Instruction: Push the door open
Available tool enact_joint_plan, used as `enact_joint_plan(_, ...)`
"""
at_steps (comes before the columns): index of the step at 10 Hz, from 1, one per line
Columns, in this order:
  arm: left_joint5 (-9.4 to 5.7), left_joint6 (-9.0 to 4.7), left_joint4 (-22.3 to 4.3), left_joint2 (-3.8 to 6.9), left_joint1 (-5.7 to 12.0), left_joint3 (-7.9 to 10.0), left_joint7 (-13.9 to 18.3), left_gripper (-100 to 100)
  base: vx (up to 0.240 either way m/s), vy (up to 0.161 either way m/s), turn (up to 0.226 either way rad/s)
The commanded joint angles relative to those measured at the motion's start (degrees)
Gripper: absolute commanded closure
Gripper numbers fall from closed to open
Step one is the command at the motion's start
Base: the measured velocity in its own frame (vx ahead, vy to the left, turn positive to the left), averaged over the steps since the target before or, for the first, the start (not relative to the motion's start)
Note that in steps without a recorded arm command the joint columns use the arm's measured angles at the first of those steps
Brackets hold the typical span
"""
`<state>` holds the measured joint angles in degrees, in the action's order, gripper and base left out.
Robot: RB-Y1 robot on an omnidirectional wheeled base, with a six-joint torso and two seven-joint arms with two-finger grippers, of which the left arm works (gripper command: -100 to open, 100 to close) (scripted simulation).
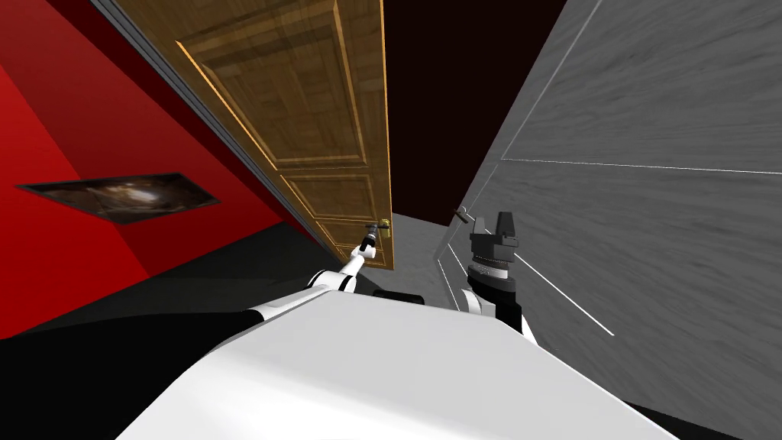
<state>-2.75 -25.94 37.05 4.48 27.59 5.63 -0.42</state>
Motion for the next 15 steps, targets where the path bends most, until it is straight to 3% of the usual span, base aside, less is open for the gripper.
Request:
enact_joint_plan(1,-0.36,-0.24,0.6,0.6,-0.18,1.4,-0.6,100,0.16,-0.131,0.077)
enact_joint_plan(9,-1.79,0.03,0.5,0.75,-0.24,5.71,-1.9,100,0.167,-0.137,0.075)
enact_joint_plan(11,-2.57,-0.24,0.5,1.4,-0.34,6.69,-3.2,100,0.104,-0.016,0.068)
enact_joint_plan(15,-4.14,-0.85,0.3,1.38,0.1,8.39,-6.2,100,0.19,-0.011,0.058)
